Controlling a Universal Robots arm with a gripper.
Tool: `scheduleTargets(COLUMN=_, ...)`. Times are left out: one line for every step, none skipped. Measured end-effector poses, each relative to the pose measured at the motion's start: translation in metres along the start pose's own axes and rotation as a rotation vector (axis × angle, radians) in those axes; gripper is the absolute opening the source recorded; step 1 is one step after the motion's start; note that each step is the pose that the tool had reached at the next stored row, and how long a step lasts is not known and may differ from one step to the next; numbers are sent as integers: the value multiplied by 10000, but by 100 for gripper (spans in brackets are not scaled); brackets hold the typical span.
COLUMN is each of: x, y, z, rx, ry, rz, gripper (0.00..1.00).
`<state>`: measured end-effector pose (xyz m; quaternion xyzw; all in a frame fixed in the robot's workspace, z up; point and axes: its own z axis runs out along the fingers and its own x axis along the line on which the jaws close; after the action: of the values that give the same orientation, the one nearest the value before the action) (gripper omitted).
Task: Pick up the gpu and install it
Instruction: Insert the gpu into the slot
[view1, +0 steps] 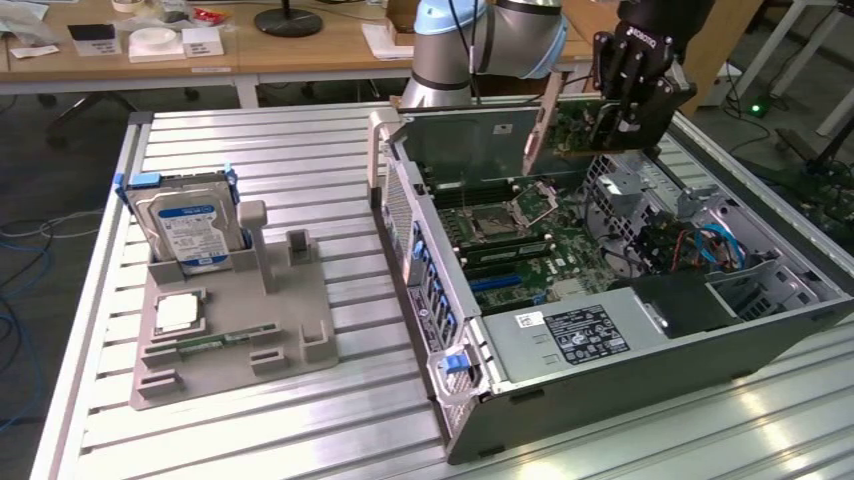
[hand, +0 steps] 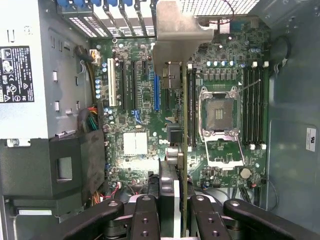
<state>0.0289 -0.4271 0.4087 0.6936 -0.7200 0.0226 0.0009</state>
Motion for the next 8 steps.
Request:
scheduleTargets(x=0, y=0, z=0, rx=1, ry=0, rz=0, gripper=28)
scheduleTargets(x=0, y=0, z=0, rx=0, ry=0, rz=0, gripper=28)
scheduleTargets(x=0, y=0, z=0, rx=0, ry=0, rz=0, gripper=28)
scheduleTargets(x=0, y=0, z=0, rx=1, ry=0, rz=0, gripper=28)
scheduleTargets(x=0, y=0, z=0, rx=0, ry=0, rz=0, gripper=28)
scheduleTargets(x=0, y=0, z=0, rx=1, ry=0, rz=0, gripper=28)
scheduleTargets(x=-1, y=0, z=0, rx=1, ry=0, rz=-3, gripper=28)
scheduleTargets(x=-1, y=0, z=1, rx=1, ry=-3, rz=-16, gripper=28)
